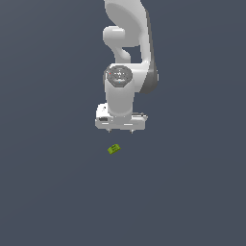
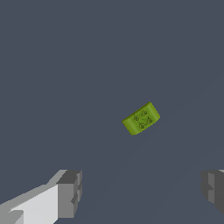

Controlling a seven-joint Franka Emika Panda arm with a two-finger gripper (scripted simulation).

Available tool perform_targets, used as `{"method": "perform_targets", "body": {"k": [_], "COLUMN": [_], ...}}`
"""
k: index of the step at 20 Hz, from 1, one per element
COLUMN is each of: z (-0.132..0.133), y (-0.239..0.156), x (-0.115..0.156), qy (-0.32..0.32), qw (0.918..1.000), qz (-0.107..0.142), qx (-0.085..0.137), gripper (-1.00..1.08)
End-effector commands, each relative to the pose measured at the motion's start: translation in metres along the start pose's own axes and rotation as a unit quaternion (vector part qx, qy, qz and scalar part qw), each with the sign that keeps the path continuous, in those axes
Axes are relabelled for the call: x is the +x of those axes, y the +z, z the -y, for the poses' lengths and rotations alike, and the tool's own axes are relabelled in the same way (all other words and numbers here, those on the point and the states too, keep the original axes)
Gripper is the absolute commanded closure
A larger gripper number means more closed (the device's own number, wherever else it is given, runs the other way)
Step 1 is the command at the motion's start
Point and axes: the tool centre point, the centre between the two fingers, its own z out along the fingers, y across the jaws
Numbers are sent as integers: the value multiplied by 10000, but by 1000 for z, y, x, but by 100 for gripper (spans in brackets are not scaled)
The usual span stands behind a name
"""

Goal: Pick up the object and move it to a goal position.

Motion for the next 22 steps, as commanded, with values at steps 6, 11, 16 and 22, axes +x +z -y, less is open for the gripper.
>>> {"method": "perform_targets", "body": {"k": [6,11,16,22], "z": [-3,-7,-7,-8], "y": [-5,-12,-11,-5], "x": [1,2,3,5], "qy": [-73,-176,-120,193], "qw": [10000,9998,9999,9998], "qz": [-5,-9,-12,-33], "qx": [-25,-58,-51,-25], "gripper": [-92,-92,-92,-92]}}
